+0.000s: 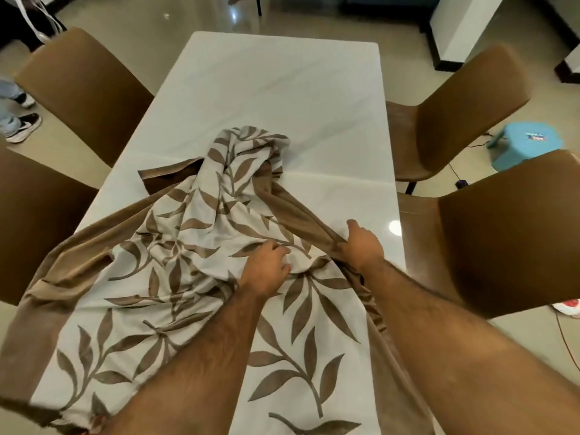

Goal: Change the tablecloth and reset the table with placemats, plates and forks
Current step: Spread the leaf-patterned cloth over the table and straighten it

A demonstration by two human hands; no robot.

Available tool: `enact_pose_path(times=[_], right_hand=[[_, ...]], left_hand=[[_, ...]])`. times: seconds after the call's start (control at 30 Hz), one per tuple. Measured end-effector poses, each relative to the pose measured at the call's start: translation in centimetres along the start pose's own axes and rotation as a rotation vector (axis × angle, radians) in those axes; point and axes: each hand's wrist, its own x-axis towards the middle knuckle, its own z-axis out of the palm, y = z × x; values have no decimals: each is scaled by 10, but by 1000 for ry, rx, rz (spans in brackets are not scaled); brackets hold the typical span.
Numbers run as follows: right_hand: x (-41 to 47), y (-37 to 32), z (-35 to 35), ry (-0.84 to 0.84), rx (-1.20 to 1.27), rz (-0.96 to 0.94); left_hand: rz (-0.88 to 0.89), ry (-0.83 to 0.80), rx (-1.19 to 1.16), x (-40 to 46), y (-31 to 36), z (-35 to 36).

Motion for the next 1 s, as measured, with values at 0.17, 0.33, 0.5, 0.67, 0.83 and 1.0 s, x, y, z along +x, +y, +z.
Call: enact_pose_path(times=[0.17,0.33,0.5,0.67,0.83,1.0], right_hand=[[14,13,-20,-32,41,-24],[32,60,-78,219,279,242],[50,92,-105,251,341,399],[35,74,-72,60,111,277],[22,35,-43,259,-160,-191],[32,9,-24,135,59,-245]], left_hand=[[-88,-33,65,9,27,14],[-215,-67,75,10,29,11],[-250,-139,105,21,40,0],[-223,-104,122,22,63,-1],[-218,-50,145,24,69,7],[-235,-129,173,24,63,18]])
